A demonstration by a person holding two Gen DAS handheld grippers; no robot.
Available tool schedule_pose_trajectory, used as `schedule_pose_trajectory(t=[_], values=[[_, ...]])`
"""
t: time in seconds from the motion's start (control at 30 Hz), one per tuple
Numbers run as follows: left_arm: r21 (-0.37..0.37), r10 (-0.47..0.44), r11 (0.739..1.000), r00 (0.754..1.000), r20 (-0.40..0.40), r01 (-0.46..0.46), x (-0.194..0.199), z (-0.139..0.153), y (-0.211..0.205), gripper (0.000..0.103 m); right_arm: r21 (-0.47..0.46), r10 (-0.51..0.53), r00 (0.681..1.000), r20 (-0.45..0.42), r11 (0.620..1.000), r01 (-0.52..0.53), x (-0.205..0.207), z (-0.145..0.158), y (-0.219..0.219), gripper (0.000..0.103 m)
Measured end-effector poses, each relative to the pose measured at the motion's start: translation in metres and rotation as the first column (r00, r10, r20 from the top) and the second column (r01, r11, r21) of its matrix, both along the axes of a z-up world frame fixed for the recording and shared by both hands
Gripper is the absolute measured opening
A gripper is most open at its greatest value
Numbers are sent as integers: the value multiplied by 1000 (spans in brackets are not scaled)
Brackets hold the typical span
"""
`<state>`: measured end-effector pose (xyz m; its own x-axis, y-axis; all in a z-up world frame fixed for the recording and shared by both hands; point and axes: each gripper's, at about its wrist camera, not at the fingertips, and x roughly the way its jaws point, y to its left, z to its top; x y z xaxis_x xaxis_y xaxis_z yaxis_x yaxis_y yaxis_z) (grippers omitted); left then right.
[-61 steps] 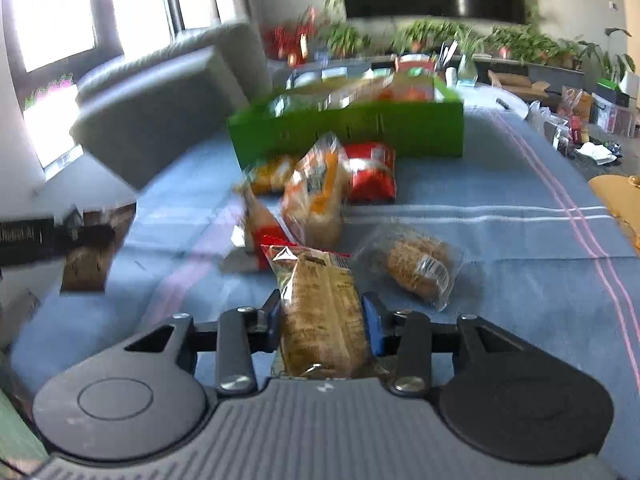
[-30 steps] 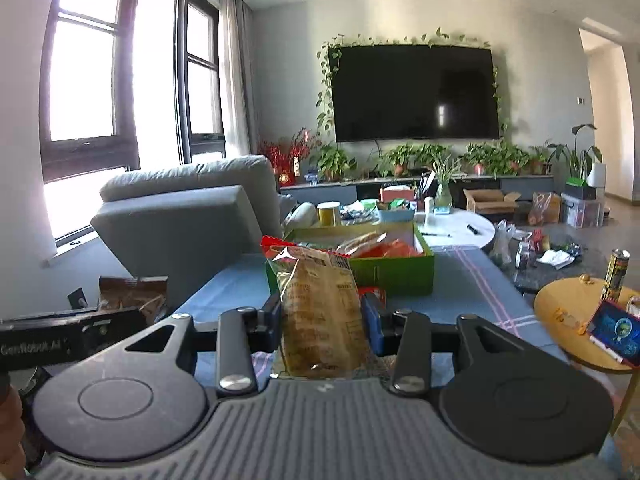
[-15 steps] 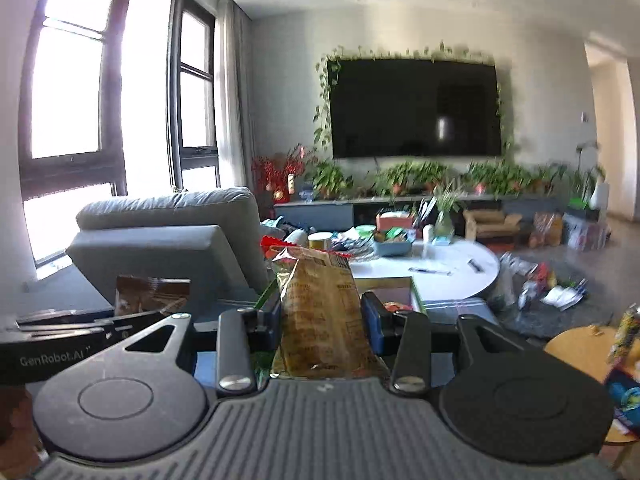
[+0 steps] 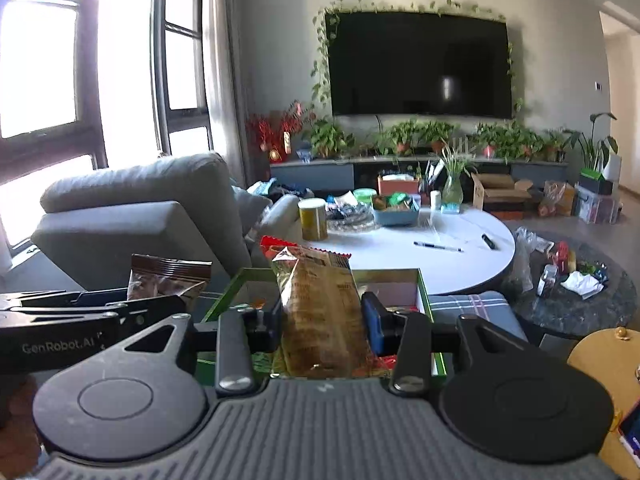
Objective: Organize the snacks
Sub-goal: 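Lower the brown packet into the box with the left gripper while the right gripper drops the loaf package in, then grasp the red snack bag beside the box with the left gripper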
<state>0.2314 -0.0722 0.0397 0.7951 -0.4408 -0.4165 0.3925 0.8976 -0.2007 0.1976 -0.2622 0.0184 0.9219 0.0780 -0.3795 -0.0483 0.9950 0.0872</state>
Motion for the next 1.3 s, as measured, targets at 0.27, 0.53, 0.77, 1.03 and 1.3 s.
schedule_pose_trajectory(t=[0.27, 0.53, 0.77, 1.03, 1.3], values=[[10, -25, 1000, 990, -139, 26, 64, -44, -24, 53, 33, -3, 994, -110, 999, 7, 50, -31, -14, 65], [68, -78, 993, 972, -221, 95, 97, -81, -53, 52, 74, -18, 969, -247, 997, 37, 85, -66, -21, 65], [104, -78, 989, 966, -246, 107, 112, -99, -64, 51, 68, -76, 915, -396, 991, 112, 105, -80, -24, 65], [103, -54, 991, 970, -235, 81, 94, -81, -59, 56, 74, -59, 921, -385, 993, 95, 90, -65, -27, 76], [16, -63, 998, 974, -219, 68, 57, -57, -29, 74, 34, -130, 952, -276, 989, 145, 55, -33, -40, 103]])
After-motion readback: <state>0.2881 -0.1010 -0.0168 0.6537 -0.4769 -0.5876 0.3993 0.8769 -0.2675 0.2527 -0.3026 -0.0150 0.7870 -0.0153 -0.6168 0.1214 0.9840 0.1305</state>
